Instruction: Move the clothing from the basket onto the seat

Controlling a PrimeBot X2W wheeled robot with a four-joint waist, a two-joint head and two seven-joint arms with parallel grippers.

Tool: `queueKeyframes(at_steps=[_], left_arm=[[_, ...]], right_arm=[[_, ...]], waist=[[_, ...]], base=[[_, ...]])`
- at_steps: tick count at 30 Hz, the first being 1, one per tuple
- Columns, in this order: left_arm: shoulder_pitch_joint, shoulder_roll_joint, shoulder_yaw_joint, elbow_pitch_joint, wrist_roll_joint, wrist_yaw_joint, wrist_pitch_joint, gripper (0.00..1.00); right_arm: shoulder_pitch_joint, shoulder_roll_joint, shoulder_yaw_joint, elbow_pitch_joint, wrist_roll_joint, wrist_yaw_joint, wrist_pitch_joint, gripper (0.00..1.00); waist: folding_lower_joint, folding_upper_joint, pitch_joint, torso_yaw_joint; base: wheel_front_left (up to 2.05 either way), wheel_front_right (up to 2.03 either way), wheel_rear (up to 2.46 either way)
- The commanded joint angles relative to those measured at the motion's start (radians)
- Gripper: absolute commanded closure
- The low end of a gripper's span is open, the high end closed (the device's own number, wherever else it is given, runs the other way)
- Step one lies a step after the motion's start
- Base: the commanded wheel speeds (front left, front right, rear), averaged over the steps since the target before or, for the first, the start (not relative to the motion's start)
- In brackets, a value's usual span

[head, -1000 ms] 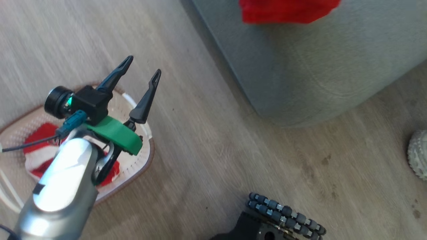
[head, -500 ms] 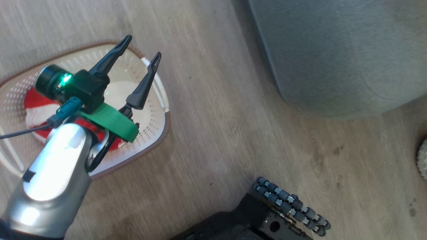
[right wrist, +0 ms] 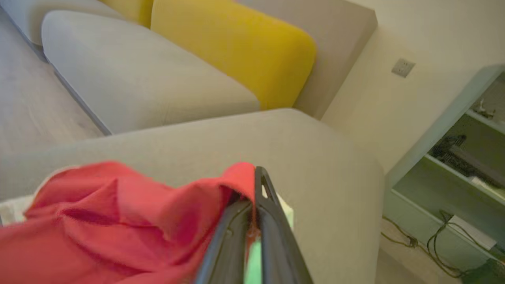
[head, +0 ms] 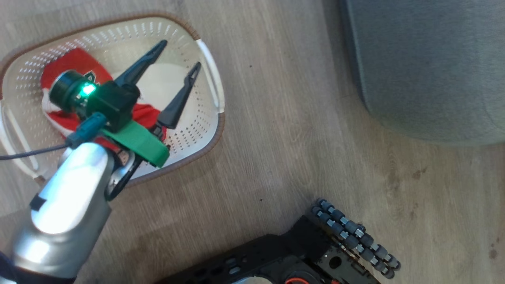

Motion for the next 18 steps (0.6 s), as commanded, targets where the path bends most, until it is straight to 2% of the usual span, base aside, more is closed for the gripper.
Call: queueKeyframes(at_steps=[1,6,7,9,13,18], left_arm=[[-0.01,0.025,0.038,-0.026,-0.002,-0.001,-0.005,0.0],[-0.002,0.022,0.056,-0.019,-0.006,-0.001,-0.005,0.0],[-0.002,0.019,0.059,-0.018,-0.006,-0.001,-0.005,0.0],[-0.001,0.009,0.063,-0.014,-0.007,-0.001,-0.005,0.0],[0.003,-0.015,0.069,-0.002,-0.008,-0.001,-0.005,0.0],[0.009,-0.055,0.079,0.012,-0.011,-0.001,-0.005,0.0]], right_arm=[[0.023,-0.017,-0.017,-0.026,-0.011,0.0,-0.013,1.0],[0.078,0.05,-0.085,0.027,-0.015,0.0,-0.071,1.0],[0.085,0.055,-0.091,0.039,-0.016,0.0,-0.087,0.76],[0.102,0.055,-0.083,0.067,-0.018,0.0,-0.12,0.0],[0.134,0.042,-0.033,0.139,0.016,0.0,-0.167,0.0],[0.21,0.033,0.043,0.159,0.084,0.0,-0.193,0.0]], waist=[[-0.0001,0.0,0.012,0.012],[-0.0001,0.0,0.004,0.023],[-0.0001,0.0,-0.001,0.026],[-0.0001,0.0,-0.014,0.031],[-0.0001,0.0,-0.052,0.042],[-0.0001,0.0,-0.113,0.064]], base=[[0.0,0.0,0.0],[0.0,0.0,0.0],[0.0,0.0,0.0],[0.0,0.0,0.0],[0.0,0.0,0.0],[0.0,0.0,0.0]])
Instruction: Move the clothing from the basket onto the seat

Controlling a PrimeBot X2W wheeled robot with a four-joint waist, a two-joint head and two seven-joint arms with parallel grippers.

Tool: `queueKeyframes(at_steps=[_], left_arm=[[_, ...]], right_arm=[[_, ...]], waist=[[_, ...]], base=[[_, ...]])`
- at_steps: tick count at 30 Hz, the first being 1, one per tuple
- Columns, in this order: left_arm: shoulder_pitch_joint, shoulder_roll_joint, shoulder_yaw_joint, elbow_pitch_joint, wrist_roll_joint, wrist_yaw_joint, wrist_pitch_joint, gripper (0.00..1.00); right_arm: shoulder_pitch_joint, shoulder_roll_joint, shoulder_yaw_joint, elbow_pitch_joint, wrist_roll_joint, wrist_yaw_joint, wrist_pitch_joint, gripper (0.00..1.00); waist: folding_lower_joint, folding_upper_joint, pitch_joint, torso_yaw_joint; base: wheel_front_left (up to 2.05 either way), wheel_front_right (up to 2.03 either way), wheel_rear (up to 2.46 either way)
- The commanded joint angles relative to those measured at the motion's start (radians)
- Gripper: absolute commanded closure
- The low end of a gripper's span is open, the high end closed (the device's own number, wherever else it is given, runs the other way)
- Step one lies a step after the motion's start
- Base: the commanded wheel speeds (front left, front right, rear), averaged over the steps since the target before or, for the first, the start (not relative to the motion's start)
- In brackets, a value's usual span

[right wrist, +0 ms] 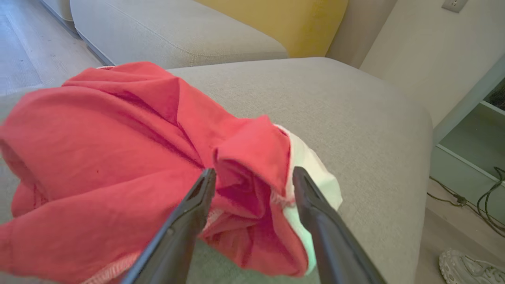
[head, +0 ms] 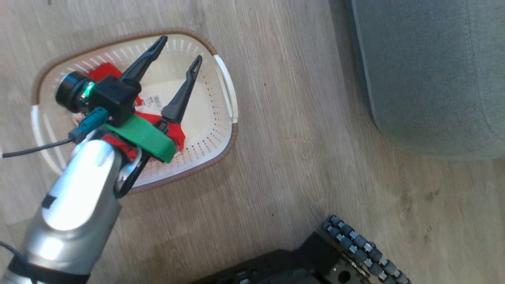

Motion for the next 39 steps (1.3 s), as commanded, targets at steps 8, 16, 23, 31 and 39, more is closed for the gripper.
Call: queueKeyframes(at_steps=[8,16,23,31,39], left_arm=[[0.053,-0.047,0.082,0.008,-0.015,-0.001,-0.005,0.0],[0.128,-0.112,0.176,0.041,-0.016,-0.001,-0.005,0.0],[0.197,-0.151,0.284,0.076,0.006,-0.001,-0.005,0.0],[0.254,-0.184,0.39,0.114,0.043,-0.001,-0.005,0.0],[0.294,-0.213,0.471,0.118,0.082,-0.001,-0.005,0.0]], right_arm=[[0.228,-0.062,0.164,-0.155,0.164,0.0,-0.011,0.0],[0.419,-0.009,0.31,-0.312,0.239,0.0,-0.011,0.0],[0.489,0.048,0.438,-0.418,0.259,0.0,-0.011,0.0],[0.514,0.11,0.569,-0.462,0.246,0.0,-0.011,0.0],[0.521,0.145,0.709,-0.458,0.27,0.0,-0.011,0.0]], waist=[[0.0001,0.0,-0.148,0.07],[0.0001,0.0,-0.285,0.146],[0.0001,0.0,-0.394,0.212],[0.0001,0.0,-0.483,0.271],[0.0001,0.0,-0.547,0.321]], base=[[0.0,0.0,0.0],[0.0,0.0,0.0],[0.0,0.0,0.0],[0.0,0.0,0.0],[0.0,0.0,0.0]])
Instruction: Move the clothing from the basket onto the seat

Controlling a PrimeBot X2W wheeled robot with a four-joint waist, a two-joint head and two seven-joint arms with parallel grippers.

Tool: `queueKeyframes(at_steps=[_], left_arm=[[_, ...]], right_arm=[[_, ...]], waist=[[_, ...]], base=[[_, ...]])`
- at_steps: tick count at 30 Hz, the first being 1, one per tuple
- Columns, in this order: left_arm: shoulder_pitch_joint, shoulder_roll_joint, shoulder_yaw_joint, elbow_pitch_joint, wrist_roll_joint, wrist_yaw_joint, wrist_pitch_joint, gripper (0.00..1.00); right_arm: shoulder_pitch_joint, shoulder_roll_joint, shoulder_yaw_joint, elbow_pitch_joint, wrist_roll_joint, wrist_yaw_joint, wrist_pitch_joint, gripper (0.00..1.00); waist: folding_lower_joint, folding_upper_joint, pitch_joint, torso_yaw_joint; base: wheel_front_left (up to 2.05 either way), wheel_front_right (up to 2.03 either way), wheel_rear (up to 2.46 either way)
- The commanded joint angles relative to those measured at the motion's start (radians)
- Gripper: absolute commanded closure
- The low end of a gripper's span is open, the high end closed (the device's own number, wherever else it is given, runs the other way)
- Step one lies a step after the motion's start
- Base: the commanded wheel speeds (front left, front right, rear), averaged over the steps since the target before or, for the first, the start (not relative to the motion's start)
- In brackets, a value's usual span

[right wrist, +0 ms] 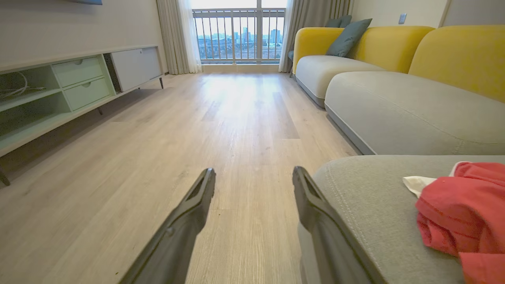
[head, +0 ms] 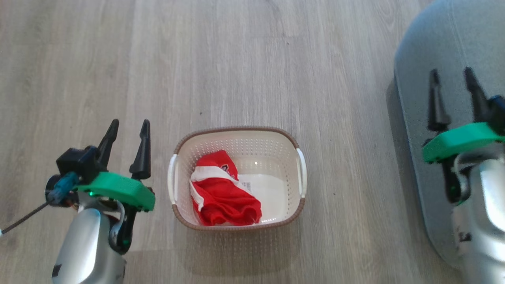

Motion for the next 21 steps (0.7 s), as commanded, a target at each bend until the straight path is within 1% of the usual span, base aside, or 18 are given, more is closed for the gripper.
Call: queueKeyframes(at_steps=[1,11,21], left_arm=[[-0.012,0.01,0.04,-0.028,0.008,-0.001,-0.005,0.0],[0.0,-0.015,0.072,-0.026,0.032,-0.001,-0.005,0.0],[0.027,-0.025,0.064,-0.042,0.041,-0.001,-0.005,0.0]], right_arm=[[0.006,0.007,0.027,-0.033,0.008,0.0,-0.009,0.0],[0.018,0.072,0.158,-0.021,0.04,0.0,-0.009,0.0],[0.042,0.112,0.213,-0.011,0.048,0.0,-0.009,0.0]], waist=[[0.0001,-0.0001,-0.02,0.018],[0.0001,-0.0001,-0.062,0.042],[0.0001,-0.0001,-0.101,0.032]], base=[[0.0,0.0,0.0],[0.0,0.0,0.0],[0.0,0.0,0.0]])
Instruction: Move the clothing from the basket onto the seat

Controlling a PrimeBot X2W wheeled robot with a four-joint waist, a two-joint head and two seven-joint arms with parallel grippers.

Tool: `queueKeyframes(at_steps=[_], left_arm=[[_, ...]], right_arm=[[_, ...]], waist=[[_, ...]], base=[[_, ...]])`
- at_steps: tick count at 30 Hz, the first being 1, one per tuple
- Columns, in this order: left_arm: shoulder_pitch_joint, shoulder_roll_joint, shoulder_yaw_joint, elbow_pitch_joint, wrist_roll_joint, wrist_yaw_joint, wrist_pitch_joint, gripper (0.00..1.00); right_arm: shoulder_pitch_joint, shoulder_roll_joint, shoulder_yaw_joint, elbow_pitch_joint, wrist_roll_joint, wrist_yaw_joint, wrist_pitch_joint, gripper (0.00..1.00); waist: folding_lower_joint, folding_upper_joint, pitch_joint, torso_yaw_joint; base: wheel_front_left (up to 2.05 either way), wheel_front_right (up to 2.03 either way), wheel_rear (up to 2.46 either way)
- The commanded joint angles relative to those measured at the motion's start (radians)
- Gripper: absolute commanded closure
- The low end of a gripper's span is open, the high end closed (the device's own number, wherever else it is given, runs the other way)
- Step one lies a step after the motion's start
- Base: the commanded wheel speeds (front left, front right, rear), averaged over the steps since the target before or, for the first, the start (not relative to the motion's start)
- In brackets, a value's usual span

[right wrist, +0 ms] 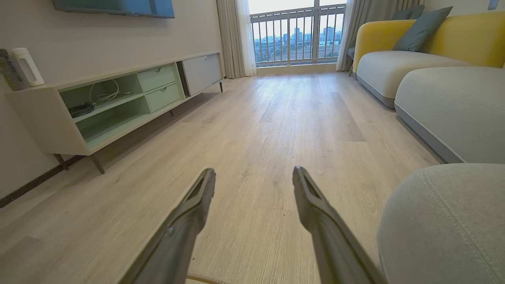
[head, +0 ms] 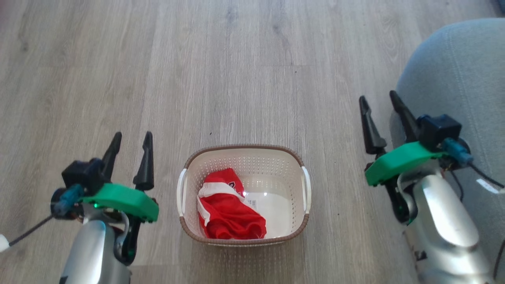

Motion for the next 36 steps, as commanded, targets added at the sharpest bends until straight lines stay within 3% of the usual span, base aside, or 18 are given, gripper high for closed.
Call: queueKeyframes(at_steps=[1,19,28,36], left_arm=[[-0.006,0.008,0.025,-0.039,0.008,-0.001,-0.005,0.0],[0.092,-0.005,0.022,-0.059,0.016,-0.001,-0.005,0.0],[0.11,-0.008,0.09,-0.064,0.073,-0.001,-0.005,0.0],[0.113,-0.009,0.092,-0.06,0.071,-0.001,-0.005,0.0]], right_arm=[[0.014,0.02,0.032,-0.03,0.006,0.0,-0.009,0.0],[0.119,0.034,0.014,-0.057,0.021,0.0,-0.009,0.0],[0.146,0.034,-0.019,-0.057,0.021,0.0,-0.009,0.0],[0.15,0.034,-0.023,-0.05,0.02,0.0,-0.009,0.0]], waist=[[0.0001,-0.0001,-0.013,-0.009],[0.0001,-0.0001,-0.096,-0.042],[0.0001,-0.0001,-0.102,-0.046],[0.0001,-0.0001,-0.102,-0.045]], base=[[0.0,0.0,0.0],[0.0,0.0,0.0],[0.0,0.0,0.0],[0.0,0.0,0.0]])
